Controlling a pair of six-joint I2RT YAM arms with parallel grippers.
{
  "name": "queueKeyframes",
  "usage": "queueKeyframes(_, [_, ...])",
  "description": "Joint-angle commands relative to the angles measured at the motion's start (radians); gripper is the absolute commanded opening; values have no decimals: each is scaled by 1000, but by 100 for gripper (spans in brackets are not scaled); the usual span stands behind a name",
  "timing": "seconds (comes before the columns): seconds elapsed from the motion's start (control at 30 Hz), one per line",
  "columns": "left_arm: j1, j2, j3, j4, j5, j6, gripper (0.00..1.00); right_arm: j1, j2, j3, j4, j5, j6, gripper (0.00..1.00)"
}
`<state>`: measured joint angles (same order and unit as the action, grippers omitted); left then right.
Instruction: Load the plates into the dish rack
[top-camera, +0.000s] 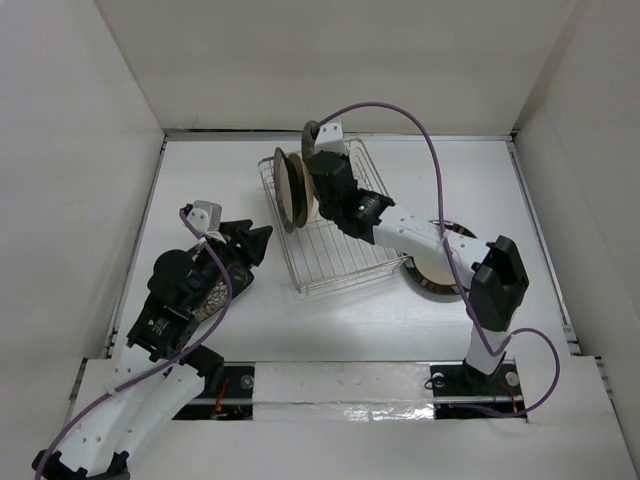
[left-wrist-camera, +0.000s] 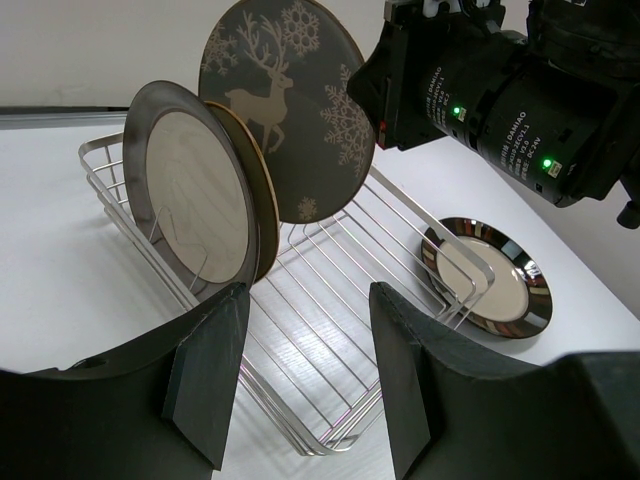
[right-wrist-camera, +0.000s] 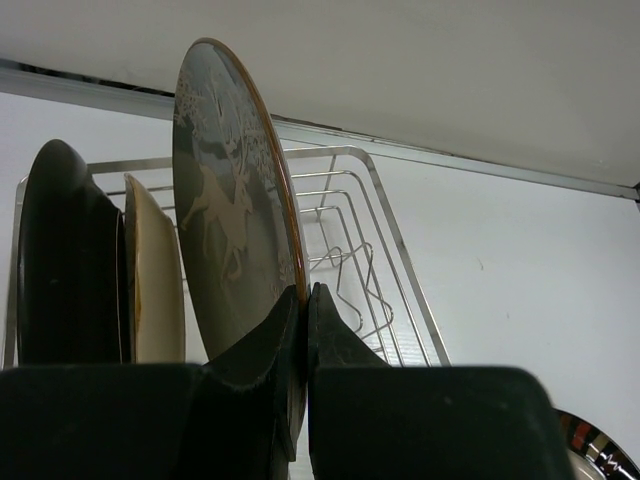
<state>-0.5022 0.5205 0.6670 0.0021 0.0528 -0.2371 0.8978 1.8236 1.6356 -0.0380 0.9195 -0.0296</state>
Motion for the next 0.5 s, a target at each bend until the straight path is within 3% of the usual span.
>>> queueKeyframes(0.0, [2, -10, 0, 39, 12, 1, 48, 7, -43, 73, 150, 44, 25, 0])
queueKeyframes(0.47, [2, -4, 0, 39, 12, -1, 48, 16, 72, 79, 92, 22, 120, 0])
